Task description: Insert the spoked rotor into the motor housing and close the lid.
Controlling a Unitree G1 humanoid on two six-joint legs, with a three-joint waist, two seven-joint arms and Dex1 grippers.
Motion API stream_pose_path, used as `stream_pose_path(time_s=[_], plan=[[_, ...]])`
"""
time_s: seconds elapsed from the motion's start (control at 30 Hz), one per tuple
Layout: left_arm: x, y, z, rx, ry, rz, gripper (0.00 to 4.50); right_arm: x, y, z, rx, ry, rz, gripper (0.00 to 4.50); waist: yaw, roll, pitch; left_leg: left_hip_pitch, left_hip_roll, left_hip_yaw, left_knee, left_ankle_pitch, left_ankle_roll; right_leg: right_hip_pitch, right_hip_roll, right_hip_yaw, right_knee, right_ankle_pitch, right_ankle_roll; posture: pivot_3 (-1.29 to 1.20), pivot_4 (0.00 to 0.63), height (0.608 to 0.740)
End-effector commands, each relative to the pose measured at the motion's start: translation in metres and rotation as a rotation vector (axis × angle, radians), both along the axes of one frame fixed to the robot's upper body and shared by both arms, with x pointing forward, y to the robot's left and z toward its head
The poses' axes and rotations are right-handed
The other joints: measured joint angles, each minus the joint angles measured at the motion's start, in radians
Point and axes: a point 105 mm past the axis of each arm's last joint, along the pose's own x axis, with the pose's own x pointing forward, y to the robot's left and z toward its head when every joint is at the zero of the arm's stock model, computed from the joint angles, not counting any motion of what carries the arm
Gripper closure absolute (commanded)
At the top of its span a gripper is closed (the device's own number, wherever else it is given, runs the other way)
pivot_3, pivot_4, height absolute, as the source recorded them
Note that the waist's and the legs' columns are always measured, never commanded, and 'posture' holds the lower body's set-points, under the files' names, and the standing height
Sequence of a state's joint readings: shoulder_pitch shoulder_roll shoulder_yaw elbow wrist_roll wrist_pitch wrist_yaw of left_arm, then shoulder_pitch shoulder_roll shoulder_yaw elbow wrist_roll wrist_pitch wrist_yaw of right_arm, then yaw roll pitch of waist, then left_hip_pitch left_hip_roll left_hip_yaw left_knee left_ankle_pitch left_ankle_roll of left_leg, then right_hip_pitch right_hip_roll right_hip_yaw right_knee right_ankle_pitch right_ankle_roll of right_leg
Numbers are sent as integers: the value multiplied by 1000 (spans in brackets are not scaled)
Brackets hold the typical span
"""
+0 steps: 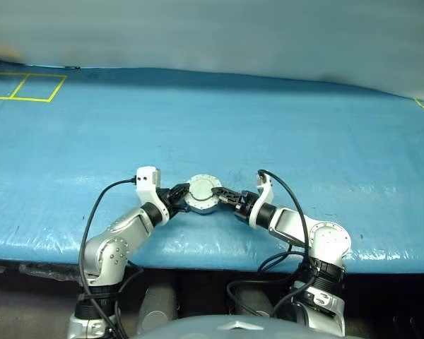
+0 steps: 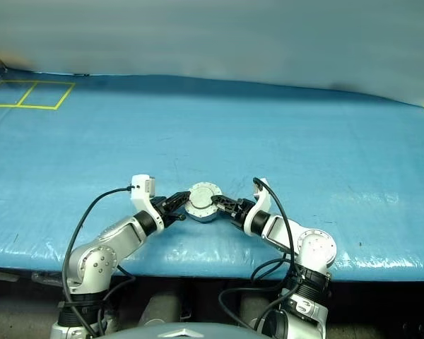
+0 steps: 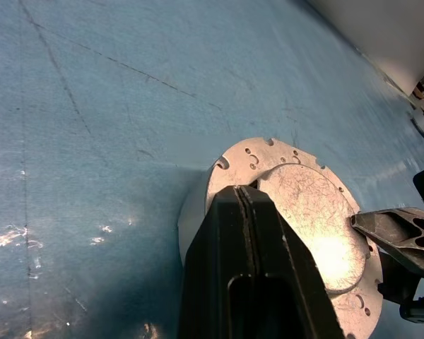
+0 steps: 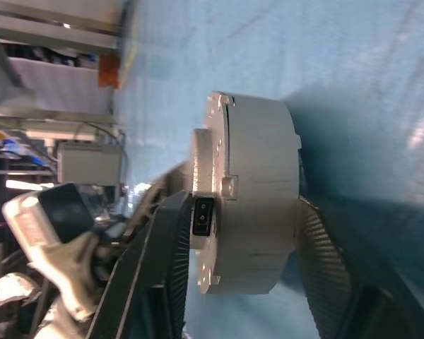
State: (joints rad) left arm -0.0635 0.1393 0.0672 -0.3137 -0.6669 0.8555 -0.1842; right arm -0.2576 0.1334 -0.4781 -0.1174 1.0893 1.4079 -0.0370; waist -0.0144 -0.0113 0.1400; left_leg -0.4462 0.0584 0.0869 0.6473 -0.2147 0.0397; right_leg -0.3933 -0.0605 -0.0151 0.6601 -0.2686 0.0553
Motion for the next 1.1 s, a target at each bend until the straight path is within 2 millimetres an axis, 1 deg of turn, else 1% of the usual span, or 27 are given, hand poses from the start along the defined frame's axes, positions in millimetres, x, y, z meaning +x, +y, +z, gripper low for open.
stream_pose_path(time_s=[0.03, 0.23, 0.4, 0.5, 0.53, 0.63, 0.7, 0.8, 0.87, 0.9, 1.0, 1.1], plan=[[-3, -6, -3, -3, 12, -20, 4500, -19, 41, -1, 166, 64, 54, 3341, 1, 0, 0, 0, 0, 0, 0, 0, 0, 0, 0, 0, 0, 0, 0, 0, 150, 740], [-2, -4, -2, -2, 8, -19, 4500, -22, 40, -4, 146, 78, 63, 3369, -2, 0, 0, 0, 0, 0, 0, 0, 0, 0, 0, 0, 0, 0, 0, 0, 150, 740], [4, 2, 3, -11, -8, 3, 4500, -25, 40, -5, 139, 86, 77, 3369, -5, 0, 0, 0, 0, 0, 0, 0, 0, 0, 0, 1, 0, 0, 0, 0, 150, 740], [11, 13, 10, -57, -22, 76, 3902, -25, 38, -5, 145, 89, 64, 3369, -5, 0, 0, 0, 0, 0, 0, 0, 0, 0, 0, 1, 0, 0, 0, 0, 150, 740], [12, 15, 12, -62, -25, 89, 3560, -25, 38, -5, 147, 90, 58, 3369, -6, 0, 0, 0, 0, 0, 0, 0, 0, 0, 1, 1, 0, 0, 0, 0, 150, 740], [13, 29, 24, -183, -37, 182, 2569, -17, 31, 0, 173, 72, 2, 3369, -6, 0, 0, -1, 0, 0, -1, 0, 0, -1, 1, 1, 0, 0, 1, 0, 150, 740], [9, 35, 26, -244, -30, 217, 1901, -10, 25, 7, 200, 54, -40, 3369, -6, 0, 0, -2, 0, 0, -1, 0, 0, -1, 1, 1, 0, 1, 1, 0, 150, 740], [-1, 43, 18, -329, 24, 276, 862, -1, 19, 18, 234, 22, -86, 3369, -7, 0, 0, -2, 0, 0, 0, 0, 0, -1, 1, 1, 0, 1, 2, 0, 150, 740], [-8, 47, 17, -442, 36, 315, 173, 4, 18, 26, 253, -3, -100, 3369, -7, -1, 1, -2, 0, 0, 0, 0, 0, -1, 1, 1, 0, 1, 2, 0, 150, 740], [-11, 46, 20, -514, 33, 323, 9, 6, 18, 31, 265, -17, -103, 3369, -8, -1, 1, -2, 0, 0, 0, 0, 0, -2, 1, 1, 0, 1, 2, 0, 150, 740], [-19, 36, 29, -669, 25, 278, 0, 9, 22, 43, 294, -43, -97, 3369, -7, -1, 1, -4, 0, 0, 0, 0, 0, -3, 1, 1, 0, 1, 2, 0, 150, 740], [-26, 21, 38, -797, 29, 199, 0, 10, 32, 55, 323, -62, -69, 3369, -9, -1, 1, -5, 1, 0, 0, 0, 0, -3, 2, 2, 0, 1, 2, 0, 150, 740]])
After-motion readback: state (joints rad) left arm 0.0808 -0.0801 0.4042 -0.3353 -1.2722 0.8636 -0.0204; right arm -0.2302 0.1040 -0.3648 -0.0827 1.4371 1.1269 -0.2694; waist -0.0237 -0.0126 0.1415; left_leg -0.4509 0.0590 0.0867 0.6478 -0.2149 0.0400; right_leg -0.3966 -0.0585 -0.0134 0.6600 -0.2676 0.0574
